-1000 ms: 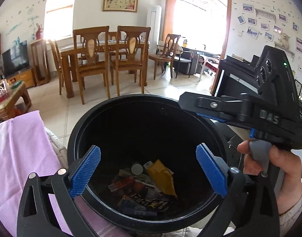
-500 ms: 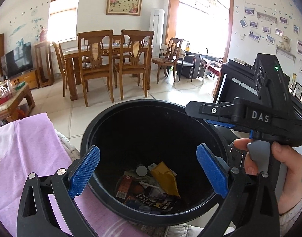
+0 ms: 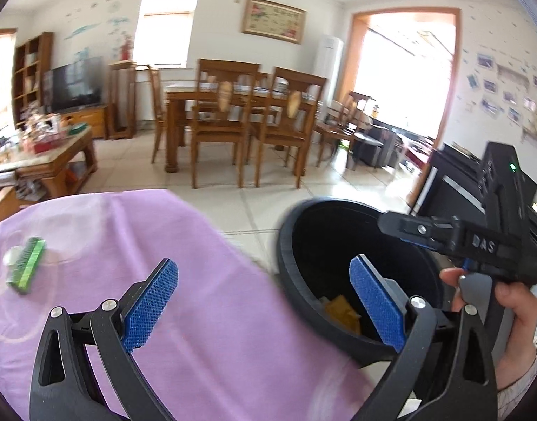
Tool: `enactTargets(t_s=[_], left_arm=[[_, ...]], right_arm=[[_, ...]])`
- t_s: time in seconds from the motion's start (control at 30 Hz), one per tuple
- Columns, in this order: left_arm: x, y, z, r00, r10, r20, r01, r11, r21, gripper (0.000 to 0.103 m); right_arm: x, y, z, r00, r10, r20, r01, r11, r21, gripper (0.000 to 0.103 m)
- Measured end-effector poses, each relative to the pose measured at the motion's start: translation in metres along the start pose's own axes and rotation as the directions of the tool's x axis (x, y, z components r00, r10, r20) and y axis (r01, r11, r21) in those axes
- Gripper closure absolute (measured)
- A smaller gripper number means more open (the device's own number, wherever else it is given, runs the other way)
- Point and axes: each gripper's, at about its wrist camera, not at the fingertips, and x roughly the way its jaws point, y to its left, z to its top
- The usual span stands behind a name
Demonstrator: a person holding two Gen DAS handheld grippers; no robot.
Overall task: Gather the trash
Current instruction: 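Move both open tools back over the table, then grasp the white cup with the left tool while the right tool grasps the green gum pack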
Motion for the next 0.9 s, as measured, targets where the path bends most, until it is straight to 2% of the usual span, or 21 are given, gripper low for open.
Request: enactTargets(t_s=[0.1,0.2,0.27,0.37,0.4,0.47,0.63,0.73,0.9], left_arm=[[-0.014,0.042,0.003,0.998,0.063,0.014,-0.062,0.997,-0.051,0.005],[-0.027,0.092,0.006,0.989,0.144,0.010,-0.142,0.982,-0.126,0.005],[-0.032,0.137,0.007,0.977,0.213,-0.016,-0.212,0.959,-0.188,0.006],[-0.034,0.198,0.004,0.962,0.262,-0.071,-0.272,0.923,-0.272,0.007],[-0.033,0.218,0.002,0.958,0.272,-0.093,-0.287,0.913,-0.289,0.010],[-0.029,0.245,0.001,0.945,0.297,-0.138,-0.326,0.898,-0.295,0.026],[-0.008,0.281,-0.004,0.931,0.289,-0.224,-0.345,0.897,-0.277,0.032],[0.005,0.280,-0.002,0.936,0.249,-0.250,-0.309,0.919,-0.243,0.032],[0.008,0.281,-0.007,0.920,0.292,-0.261,-0.342,0.924,-0.171,0.031]], right_arm=[[0.017,0.032,-0.001,1.000,0.008,-0.022,-0.010,0.998,-0.056,0.005],[0.035,0.071,-0.004,0.999,0.023,-0.046,-0.029,0.992,-0.126,0.005],[0.047,0.096,-0.005,0.997,0.045,-0.068,-0.056,0.985,-0.166,0.005],[0.067,0.130,-0.010,0.991,0.080,-0.111,-0.102,0.972,-0.212,0.005],[0.073,0.138,-0.012,0.988,0.090,-0.123,-0.116,0.968,-0.223,0.005],[0.087,0.158,-0.014,0.982,0.108,-0.152,-0.144,0.958,-0.249,0.005],[0.116,0.199,-0.023,0.966,0.137,-0.220,-0.198,0.936,-0.290,0.005],[0.131,0.216,-0.028,0.960,0.133,-0.247,-0.209,0.928,-0.309,0.005],[0.155,0.239,-0.031,0.950,0.123,-0.286,-0.219,0.918,-0.332,0.005]])
